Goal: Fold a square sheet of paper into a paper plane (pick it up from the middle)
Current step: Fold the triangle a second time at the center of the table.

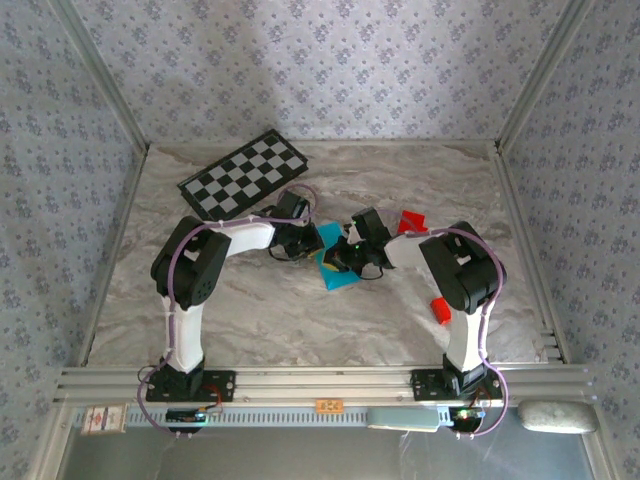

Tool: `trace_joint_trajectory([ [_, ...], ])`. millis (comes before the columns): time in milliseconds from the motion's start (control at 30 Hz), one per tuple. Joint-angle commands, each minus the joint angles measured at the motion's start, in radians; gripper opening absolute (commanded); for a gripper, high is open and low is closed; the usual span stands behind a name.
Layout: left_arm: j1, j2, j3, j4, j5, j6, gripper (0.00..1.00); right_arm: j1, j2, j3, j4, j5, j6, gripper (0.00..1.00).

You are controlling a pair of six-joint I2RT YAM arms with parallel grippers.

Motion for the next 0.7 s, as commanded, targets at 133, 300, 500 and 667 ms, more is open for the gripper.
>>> trace_joint_trajectory([
  [133, -0.010, 0.025, -0.014, -0.038, -0.010, -0.009, 0.12, -0.009, 0.020, -0.016, 0.012, 0.006, 0.014, 0.00],
  [300, -0.011, 0.024, -0.014, -0.038, -0.010, -0.010, 0.12, -0.008, 0.025, -0.017, 0.006, 0.012, 0.010, 0.00],
  [500, -0.012, 0.023, -0.016, -0.039, -0.010, -0.010, 0.12, -0.008, 0.035, -0.014, 0.012, 0.007, 0.014, 0.00],
  [667, -0.011, 0.022, -0.016, -0.037, -0.008, -0.011, 0.12, -0.007, 0.039, -0.012, 0.014, 0.007, 0.014, 0.00],
])
